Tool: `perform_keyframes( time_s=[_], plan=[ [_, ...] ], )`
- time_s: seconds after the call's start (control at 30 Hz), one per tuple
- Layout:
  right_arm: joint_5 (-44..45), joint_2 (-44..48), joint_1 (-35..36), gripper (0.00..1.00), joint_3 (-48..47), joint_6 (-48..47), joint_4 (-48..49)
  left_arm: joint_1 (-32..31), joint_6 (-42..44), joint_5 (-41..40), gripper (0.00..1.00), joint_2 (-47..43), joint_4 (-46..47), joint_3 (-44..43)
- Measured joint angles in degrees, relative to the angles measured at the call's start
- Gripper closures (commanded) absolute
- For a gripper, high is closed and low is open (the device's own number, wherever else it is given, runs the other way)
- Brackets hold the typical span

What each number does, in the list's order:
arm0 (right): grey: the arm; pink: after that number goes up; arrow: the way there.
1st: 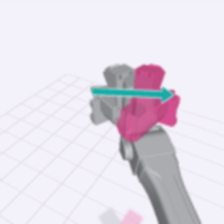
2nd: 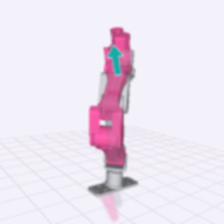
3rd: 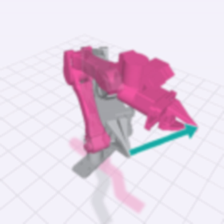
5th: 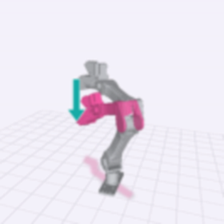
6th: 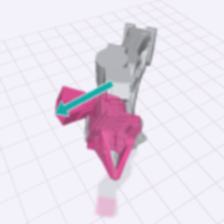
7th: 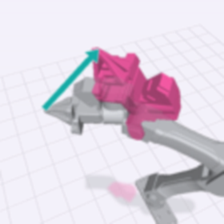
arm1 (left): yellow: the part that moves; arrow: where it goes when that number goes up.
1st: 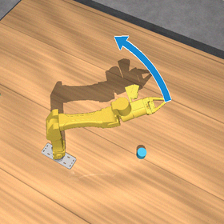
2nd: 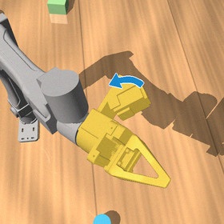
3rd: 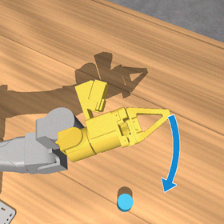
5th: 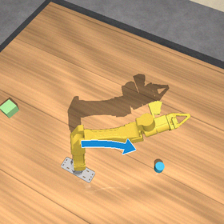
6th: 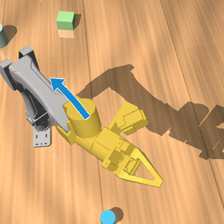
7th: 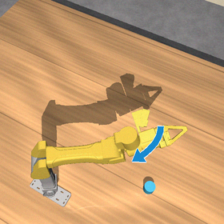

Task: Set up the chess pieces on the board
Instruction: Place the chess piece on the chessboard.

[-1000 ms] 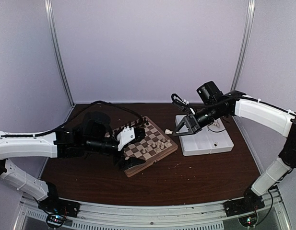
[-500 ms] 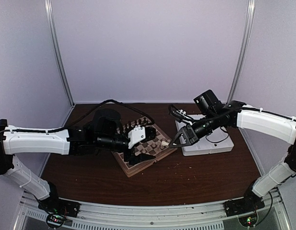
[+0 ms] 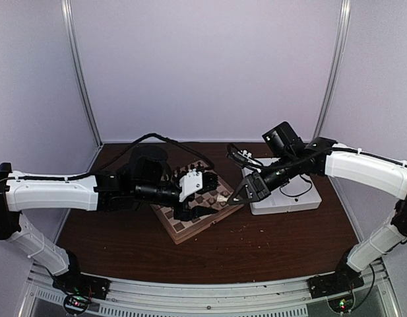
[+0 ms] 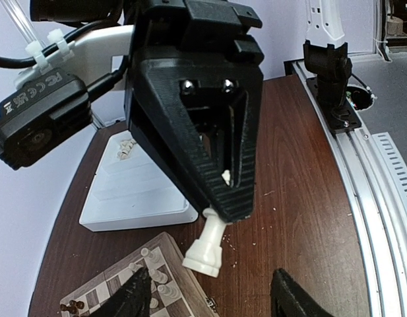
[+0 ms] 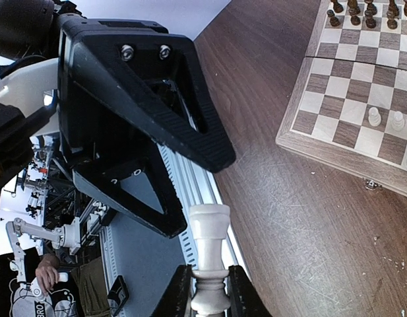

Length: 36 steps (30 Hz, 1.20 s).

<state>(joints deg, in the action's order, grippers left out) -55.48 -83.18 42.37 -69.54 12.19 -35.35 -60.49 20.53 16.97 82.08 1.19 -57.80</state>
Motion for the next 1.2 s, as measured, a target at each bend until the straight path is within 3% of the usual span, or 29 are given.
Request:
perform_keyframes(
  time_s=[0.27,0.47,0.6,0.8,1.03,1.2],
  plan=[
    [0.0,-1.1,1.0,0.84,-1.6,-0.2,-0.9,0.0,1.5,1.2,0.48,0.0,0.0,0.0],
    [0.0,-2.6,1.5,0.83,-2.6,-0.2,-0.9,0.0,2.3,1.5,0.68,0.7,0.0,-0.1],
    [-0.2,-3.6,1.6,0.83,-2.8,-0.2,-1.1,0.0,2.8,1.4,0.72,1.0,0.0,-0.1],
    [-0.3,-4.3,1.6,0.81,-3.3,-0.2,-1.3,0.0,3.7,0.5,1.0,1.0,0.0,-0.1],
    [0.3,-5.0,1.6,0.77,-3.8,0.0,-0.3,-0.2,3.9,-1.2,1.0,1.4,-0.2,-0.2],
    [0.7,-5.0,1.6,0.8,-4.5,0.4,1.3,-0.2,3.2,-2.5,1.0,1.5,2.3,0.9]
  ],
)
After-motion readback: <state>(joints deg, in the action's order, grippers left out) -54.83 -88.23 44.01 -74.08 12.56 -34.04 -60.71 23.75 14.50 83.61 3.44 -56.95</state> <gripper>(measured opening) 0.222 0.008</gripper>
